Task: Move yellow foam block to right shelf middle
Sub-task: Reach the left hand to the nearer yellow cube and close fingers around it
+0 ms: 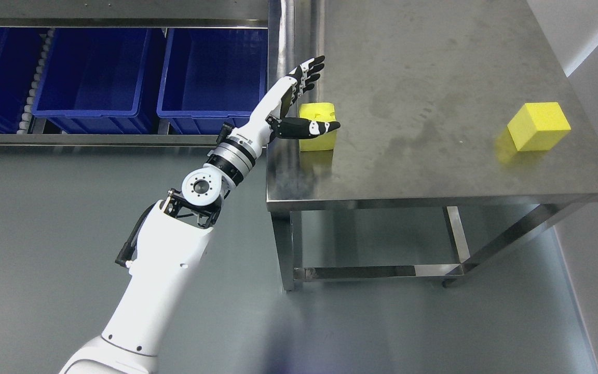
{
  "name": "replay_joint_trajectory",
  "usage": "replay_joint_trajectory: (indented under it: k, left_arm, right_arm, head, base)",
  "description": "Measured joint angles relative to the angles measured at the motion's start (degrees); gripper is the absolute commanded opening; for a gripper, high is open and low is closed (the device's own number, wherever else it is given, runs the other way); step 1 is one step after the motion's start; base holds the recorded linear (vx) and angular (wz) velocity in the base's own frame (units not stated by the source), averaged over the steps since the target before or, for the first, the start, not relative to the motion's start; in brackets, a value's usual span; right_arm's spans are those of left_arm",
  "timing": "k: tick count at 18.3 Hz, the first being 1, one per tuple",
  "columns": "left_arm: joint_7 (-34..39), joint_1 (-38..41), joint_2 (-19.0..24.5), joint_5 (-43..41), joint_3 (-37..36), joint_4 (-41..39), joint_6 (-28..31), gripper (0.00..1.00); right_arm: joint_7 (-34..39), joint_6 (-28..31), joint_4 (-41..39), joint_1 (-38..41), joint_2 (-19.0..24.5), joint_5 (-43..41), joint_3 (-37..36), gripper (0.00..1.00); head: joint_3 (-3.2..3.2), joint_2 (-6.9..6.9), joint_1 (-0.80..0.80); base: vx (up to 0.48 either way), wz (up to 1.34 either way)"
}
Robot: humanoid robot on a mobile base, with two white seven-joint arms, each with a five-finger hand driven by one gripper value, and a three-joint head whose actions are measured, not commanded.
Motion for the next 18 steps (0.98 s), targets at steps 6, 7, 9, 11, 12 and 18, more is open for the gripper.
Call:
replay_joint_trajectory:
  k: [6, 7, 9, 11, 12, 18]
  left_arm:
    - [0.10, 0.99, 0.00, -3.14, -0.46, 0.97, -0.67, 0.95]
    - [0.10, 1.05, 0.00, -3.45, -0.48, 1.41, -0.74, 0.95]
    - [0.07, 1.05, 0.00, -3.72, -0.55, 2.17, -0.83, 0.93]
    - [-0.04, 1.03, 0.00, -3.89, -0.58, 2.94, -0.86, 0.87]
    - [-0.05, 0.98, 0.00, -3.98, -0.59, 3.24, -1.28, 0.83]
    - [-0.03, 0.60, -0.01, -5.13, -0.91, 4.99, -5.14, 0.25]
  right_arm:
    - [0.00, 0.31, 0.00, 0.00, 0.00, 0.00, 0.00, 1.00]
    - [0.00, 0.36, 0.00, 0.00, 0.00, 0.00, 0.00, 1.00]
    - [0.00, 0.37, 0.00, 0.00, 0.00, 0.00, 0.00, 1.00]
    - [0.00, 0.37, 0.00, 0.00, 0.00, 0.00, 0.00, 1.00]
    - [0.00, 0.37, 0.00, 0.00, 0.00, 0.00, 0.00, 1.00]
    - [0.00, 0.38, 0.00, 0.00, 0.00, 0.00, 0.00, 1.00]
  head:
    - [0.00, 0.00, 0.00]
    - [0.00, 0.00, 0.00]
    - [0.00, 0.00, 0.00]
    - [0.00, 0.00, 0.00]
    - [0.00, 0.00, 0.00]
    - [0.00, 0.00, 0.00]
  base:
    - [0.000, 0.00]
    - [0.000, 0.00]
    - [0.000, 0.00]
    - [0.000, 0.00]
    - [0.000, 0.00]
    - [0.000, 0.00]
